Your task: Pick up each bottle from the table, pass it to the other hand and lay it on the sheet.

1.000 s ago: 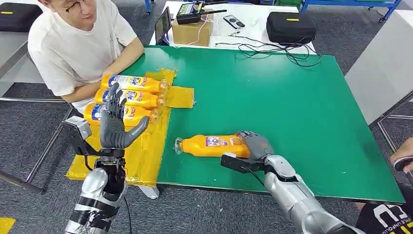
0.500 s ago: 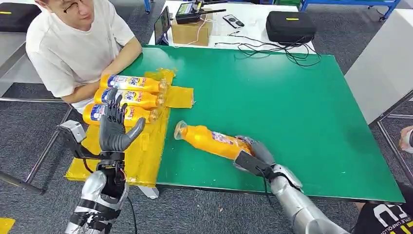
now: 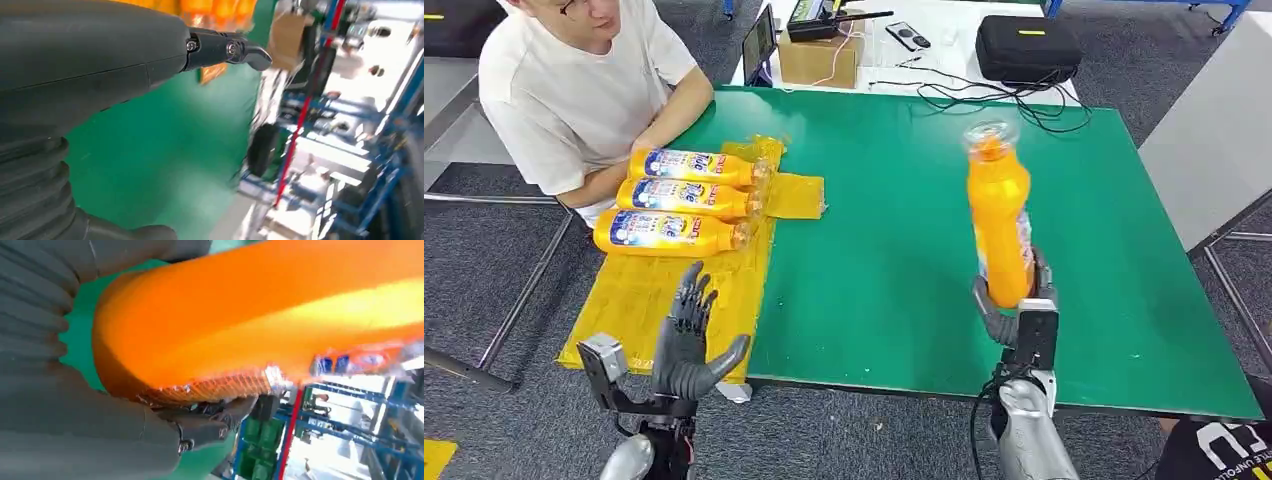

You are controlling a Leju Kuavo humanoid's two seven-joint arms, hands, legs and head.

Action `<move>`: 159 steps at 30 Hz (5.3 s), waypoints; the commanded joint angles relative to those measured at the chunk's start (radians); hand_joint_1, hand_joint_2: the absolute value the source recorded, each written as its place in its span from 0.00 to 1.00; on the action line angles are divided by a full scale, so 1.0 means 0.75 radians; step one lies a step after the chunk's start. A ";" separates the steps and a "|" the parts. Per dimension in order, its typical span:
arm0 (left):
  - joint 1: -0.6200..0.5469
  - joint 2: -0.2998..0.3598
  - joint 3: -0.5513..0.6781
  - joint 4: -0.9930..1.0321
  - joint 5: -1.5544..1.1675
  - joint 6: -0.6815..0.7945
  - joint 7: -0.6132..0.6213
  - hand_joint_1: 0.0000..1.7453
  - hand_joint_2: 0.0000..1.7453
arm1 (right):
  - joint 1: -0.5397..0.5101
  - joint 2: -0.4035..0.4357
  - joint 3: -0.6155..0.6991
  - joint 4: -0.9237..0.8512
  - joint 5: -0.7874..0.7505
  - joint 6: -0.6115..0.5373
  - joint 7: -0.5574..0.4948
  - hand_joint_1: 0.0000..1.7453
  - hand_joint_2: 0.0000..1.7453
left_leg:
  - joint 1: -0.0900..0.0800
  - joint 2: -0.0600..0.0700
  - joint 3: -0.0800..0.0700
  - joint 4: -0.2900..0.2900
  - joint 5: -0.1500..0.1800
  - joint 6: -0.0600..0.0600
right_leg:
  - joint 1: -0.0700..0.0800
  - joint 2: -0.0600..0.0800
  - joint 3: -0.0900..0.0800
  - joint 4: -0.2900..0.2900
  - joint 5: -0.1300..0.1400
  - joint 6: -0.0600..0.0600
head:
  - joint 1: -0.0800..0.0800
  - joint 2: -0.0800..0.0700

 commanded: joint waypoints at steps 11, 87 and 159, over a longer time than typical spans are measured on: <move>-0.327 -0.152 -0.363 0.337 0.161 -0.027 0.045 0.00 1.00 | 0.078 0.034 0.686 -0.012 0.357 0.042 -0.009 1.00 1.00 | 0.003 -0.001 0.006 -0.001 -0.001 -0.002 | 0.004 -0.003 0.007 -0.001 -0.002 -0.003 | 0.000 0.000; -0.422 0.316 0.180 0.680 -1.414 0.613 0.044 1.00 1.00 | 0.185 0.054 0.962 -0.377 0.842 -0.265 0.383 0.00 0.00 | 0.004 0.004 0.008 -0.002 -0.001 -0.003 | 0.004 0.000 0.007 0.000 -0.003 -0.006 | -0.001 0.000; -0.662 0.013 0.163 0.806 -0.548 0.262 -0.276 0.00 1.00 | 0.053 0.096 1.089 -0.510 0.386 -0.284 0.014 0.00 0.00 | 0.004 -0.010 0.023 -0.002 -0.004 -0.008 | 0.004 -0.014 0.024 0.001 -0.012 -0.010 | 0.001 0.000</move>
